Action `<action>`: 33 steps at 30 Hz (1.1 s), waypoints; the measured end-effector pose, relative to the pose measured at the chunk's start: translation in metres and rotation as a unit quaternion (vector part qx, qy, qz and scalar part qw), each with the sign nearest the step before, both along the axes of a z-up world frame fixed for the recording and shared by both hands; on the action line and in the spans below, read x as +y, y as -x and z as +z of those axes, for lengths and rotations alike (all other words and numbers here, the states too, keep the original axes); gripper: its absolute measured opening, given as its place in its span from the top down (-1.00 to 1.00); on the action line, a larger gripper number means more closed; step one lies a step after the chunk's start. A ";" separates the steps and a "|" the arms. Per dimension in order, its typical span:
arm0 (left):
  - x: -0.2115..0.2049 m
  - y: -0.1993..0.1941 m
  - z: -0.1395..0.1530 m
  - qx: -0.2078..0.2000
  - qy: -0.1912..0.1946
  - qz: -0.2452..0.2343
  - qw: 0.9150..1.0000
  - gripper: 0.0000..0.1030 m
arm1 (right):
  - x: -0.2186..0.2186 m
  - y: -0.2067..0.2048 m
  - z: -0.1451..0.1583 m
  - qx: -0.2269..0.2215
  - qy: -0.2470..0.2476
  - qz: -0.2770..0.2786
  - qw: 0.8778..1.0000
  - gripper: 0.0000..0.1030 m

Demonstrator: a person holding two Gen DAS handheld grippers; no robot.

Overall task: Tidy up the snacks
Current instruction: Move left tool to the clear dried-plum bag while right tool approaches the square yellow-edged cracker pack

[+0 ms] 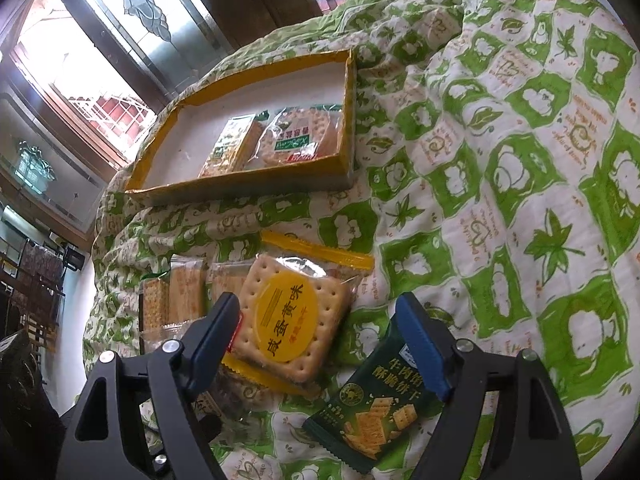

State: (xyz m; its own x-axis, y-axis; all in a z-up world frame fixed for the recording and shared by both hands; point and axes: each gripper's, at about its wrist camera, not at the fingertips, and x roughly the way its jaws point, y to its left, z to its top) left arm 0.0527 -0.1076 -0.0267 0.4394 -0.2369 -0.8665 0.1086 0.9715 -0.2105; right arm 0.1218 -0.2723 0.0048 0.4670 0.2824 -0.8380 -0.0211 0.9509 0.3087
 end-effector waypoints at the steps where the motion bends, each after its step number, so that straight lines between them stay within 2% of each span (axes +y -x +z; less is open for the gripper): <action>1: -0.001 -0.001 -0.001 0.000 -0.003 0.000 1.000 -0.60 | 0.001 0.000 -0.001 0.002 -0.001 0.001 1.000 -0.55; 6: -0.003 -0.002 -0.006 -0.004 -0.013 -0.002 1.000 -0.60 | 0.006 -0.004 -0.009 0.021 -0.016 0.006 1.000 -0.61; 11: 0.000 0.000 -0.005 -0.009 -0.009 -0.001 1.000 -0.48 | 0.012 -0.014 -0.022 0.054 -0.035 0.011 0.998 -0.65; 13: 0.004 0.002 -0.004 -0.011 -0.008 0.003 1.000 -0.28 | 0.016 -0.018 -0.027 0.064 -0.032 0.009 0.997 -0.69; 15: 0.009 0.002 -0.003 -0.009 0.000 0.007 1.000 -0.22 | 0.021 -0.022 -0.031 0.073 -0.026 0.010 0.997 -0.78; 21: 0.006 0.001 -0.002 -0.003 -0.002 0.006 1.000 -0.23 | 0.038 -0.027 -0.035 0.069 0.024 0.023 0.997 -0.80; 24: 0.004 -0.001 -0.002 0.003 0.005 0.011 1.000 -0.36 | 0.037 -0.026 -0.034 0.066 0.032 0.025 0.997 -0.57; 28: -0.004 -0.006 -0.003 0.014 -0.007 0.020 1.000 -0.48 | 0.031 -0.025 -0.031 0.064 0.016 0.020 0.998 -0.51; 33: -0.017 -0.013 -0.012 0.021 -0.045 0.030 0.998 -0.51 | 0.019 -0.024 -0.029 0.064 -0.019 0.004 0.998 -0.49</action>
State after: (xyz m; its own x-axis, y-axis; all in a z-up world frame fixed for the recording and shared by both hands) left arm 0.0660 -0.1250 -0.0385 0.4131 -0.1315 -0.9011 0.0427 0.9912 -0.1251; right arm 0.1461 -0.2538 -0.0239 0.3536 0.3181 -0.8796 0.0137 0.9385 0.3449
